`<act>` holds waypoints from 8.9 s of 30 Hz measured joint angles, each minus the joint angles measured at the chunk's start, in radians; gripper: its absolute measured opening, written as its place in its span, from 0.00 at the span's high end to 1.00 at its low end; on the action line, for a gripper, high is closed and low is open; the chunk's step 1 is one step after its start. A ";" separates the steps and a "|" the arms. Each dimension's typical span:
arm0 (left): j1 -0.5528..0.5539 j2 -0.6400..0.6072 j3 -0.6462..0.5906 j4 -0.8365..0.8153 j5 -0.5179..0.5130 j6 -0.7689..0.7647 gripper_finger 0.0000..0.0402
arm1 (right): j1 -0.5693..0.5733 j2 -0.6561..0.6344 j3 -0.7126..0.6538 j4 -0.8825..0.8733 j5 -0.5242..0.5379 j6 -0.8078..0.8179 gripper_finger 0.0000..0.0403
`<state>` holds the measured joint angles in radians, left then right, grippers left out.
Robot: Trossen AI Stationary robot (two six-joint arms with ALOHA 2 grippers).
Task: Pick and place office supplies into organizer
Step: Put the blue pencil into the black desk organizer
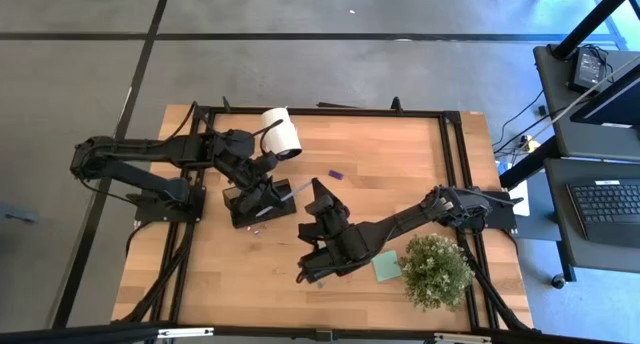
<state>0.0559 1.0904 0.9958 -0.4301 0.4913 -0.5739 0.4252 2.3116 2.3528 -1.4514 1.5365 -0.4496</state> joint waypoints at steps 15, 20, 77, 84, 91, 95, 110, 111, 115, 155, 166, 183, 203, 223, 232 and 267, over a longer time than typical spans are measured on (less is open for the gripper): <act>-0.003 -0.001 0.001 0.015 0.023 0.055 0.94 | -0.001 0.000 -0.001 0.029 -0.155 0.021 0.62; -0.003 -0.001 0.002 0.012 0.019 0.090 0.95 | 0.015 -0.002 0.001 0.041 -0.251 0.078 0.44; -0.080 -0.711 -0.825 0.979 -0.347 0.419 0.96 | -0.286 -0.321 -0.302 0.531 -1.001 0.453 0.35; -0.080 -0.723 -0.825 0.949 -0.361 0.410 0.96 | -0.337 -0.563 -0.784 1.000 -1.065 0.415 0.35; -0.080 -0.721 -0.825 0.922 -0.418 0.411 0.96 | -0.373 -0.838 -1.308 1.546 -1.185 0.390 0.35; -0.080 -0.721 -0.825 0.909 -0.428 0.411 0.96 | -0.417 -0.898 -1.531 1.916 -1.320 0.309 0.35; -0.080 -0.675 -0.824 0.821 -0.575 0.399 0.96 | -0.462 -0.896 -1.724 2.214 -1.354 0.444 0.35; -0.080 -0.675 -0.825 0.821 -0.575 0.398 0.96 | -0.462 -0.896 -1.724 2.210 -1.355 0.453 0.35; -0.080 -0.678 -0.855 0.829 -0.603 0.411 0.96 | -0.460 -0.896 -1.724 2.189 -1.355 0.466 0.35; -0.082 -0.680 -0.988 0.958 -0.645 0.404 0.96 | -0.502 -0.512 -1.238 2.199 -1.724 0.353 0.43; -0.082 -0.680 -0.988 0.958 -0.593 0.412 0.96 | -0.533 -0.381 -1.039 2.163 -1.855 0.401 0.43; -0.082 -0.680 -0.988 0.958 -0.590 0.423 0.96 | -0.531 -0.365 -0.990 2.109 -1.882 0.397 0.63; -0.082 -0.680 -0.988 0.953 -0.571 0.460 0.93 | -0.531 -0.365 -0.990 2.108 -1.912 0.377 0.94; -0.081 -0.680 -0.975 1.008 -0.455 0.509 0.57 | -0.529 -0.365 -0.990 2.106 -1.895 0.388 0.94; -0.080 -0.681 -0.922 1.011 -0.572 0.598 0.56 | -0.529 -0.360 -0.990 2.107 -1.869 0.374 0.94; -0.080 -0.682 -0.912 1.003 -0.584 0.596 0.56 | -0.529 0.009 -0.632 1.925 -1.897 0.392 0.94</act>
<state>-0.0246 0.4080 0.0834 0.5728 -0.0929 0.0219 -0.1040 2.3206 1.7204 0.4732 -0.3603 -0.0577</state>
